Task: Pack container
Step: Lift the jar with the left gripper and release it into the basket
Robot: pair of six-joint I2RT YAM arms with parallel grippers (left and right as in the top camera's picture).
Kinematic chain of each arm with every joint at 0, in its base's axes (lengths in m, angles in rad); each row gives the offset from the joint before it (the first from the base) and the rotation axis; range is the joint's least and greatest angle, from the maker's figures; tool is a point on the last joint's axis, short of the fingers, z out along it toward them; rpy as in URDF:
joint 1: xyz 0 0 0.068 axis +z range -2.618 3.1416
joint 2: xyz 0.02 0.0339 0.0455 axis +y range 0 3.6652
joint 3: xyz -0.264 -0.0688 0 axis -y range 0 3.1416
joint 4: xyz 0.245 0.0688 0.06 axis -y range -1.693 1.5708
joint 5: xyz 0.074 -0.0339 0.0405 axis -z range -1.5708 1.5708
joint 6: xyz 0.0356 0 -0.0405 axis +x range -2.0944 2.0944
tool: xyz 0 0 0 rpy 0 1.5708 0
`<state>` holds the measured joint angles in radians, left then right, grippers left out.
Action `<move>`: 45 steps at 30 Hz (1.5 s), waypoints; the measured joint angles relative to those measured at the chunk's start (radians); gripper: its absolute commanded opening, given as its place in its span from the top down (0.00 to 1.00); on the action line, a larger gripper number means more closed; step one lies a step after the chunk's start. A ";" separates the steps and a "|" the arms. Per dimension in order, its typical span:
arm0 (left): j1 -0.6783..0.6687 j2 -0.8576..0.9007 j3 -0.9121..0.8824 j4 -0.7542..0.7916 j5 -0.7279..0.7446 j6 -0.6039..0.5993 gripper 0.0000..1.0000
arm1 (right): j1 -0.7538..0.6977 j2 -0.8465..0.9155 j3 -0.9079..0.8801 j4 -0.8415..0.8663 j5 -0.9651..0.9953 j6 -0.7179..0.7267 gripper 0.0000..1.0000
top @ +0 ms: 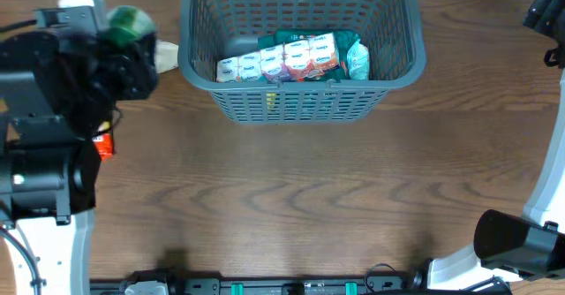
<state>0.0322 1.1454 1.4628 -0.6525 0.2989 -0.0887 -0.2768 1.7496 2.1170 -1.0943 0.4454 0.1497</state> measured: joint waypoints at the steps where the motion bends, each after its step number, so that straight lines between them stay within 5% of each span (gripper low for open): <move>1: -0.018 0.004 0.000 0.000 0.013 0.000 0.94 | 0.000 0.000 0.000 0.000 0.000 0.000 0.02; 11: -0.237 0.219 0.031 0.060 0.061 -0.012 0.95 | 0.000 0.000 0.000 0.000 0.000 0.000 0.01; 19: -0.337 0.486 0.300 -0.007 0.060 -0.016 0.94 | 0.000 0.000 0.000 0.000 0.000 0.000 0.01; 26: -0.355 0.665 0.505 -0.199 -0.008 -0.015 0.94 | 0.000 0.000 0.000 0.000 0.000 0.000 0.01; 45: -0.355 0.873 0.517 -0.316 -0.071 -0.015 0.94 | 0.000 0.000 0.000 0.000 0.000 0.000 0.01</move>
<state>-0.3225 2.0186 1.9800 -0.9688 0.2283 -0.1040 -0.2768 1.7496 2.1170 -1.0943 0.4458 0.1501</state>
